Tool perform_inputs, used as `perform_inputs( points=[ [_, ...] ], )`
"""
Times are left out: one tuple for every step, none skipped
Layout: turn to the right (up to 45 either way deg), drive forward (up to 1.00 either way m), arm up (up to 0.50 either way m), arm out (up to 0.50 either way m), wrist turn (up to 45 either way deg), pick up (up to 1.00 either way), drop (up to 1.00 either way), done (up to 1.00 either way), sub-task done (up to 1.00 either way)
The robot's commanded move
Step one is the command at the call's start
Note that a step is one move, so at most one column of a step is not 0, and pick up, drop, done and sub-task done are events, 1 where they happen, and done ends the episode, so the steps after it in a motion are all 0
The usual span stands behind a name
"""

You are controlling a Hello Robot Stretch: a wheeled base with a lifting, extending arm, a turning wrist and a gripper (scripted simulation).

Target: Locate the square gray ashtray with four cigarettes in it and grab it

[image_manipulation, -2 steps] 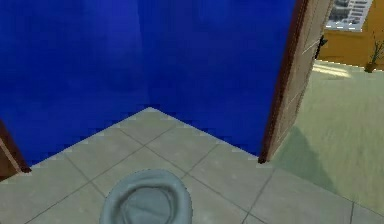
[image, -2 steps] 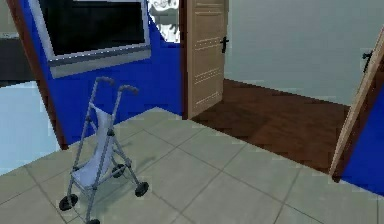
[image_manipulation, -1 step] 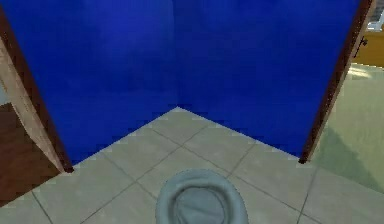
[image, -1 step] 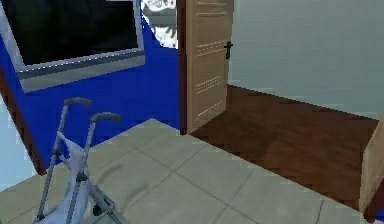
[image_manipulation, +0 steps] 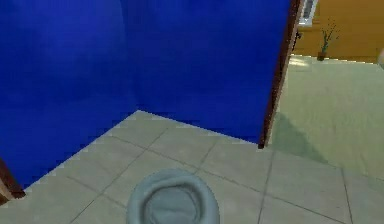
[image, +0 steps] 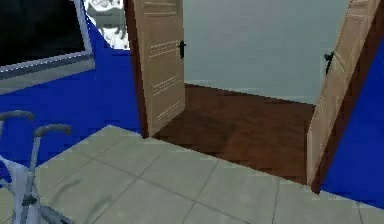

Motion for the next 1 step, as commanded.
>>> perform_inputs(
  points=[
    [0.0,0.8,0.0,0.0,0.0,0.0,0.0,0.0,0.0]
  ],
)
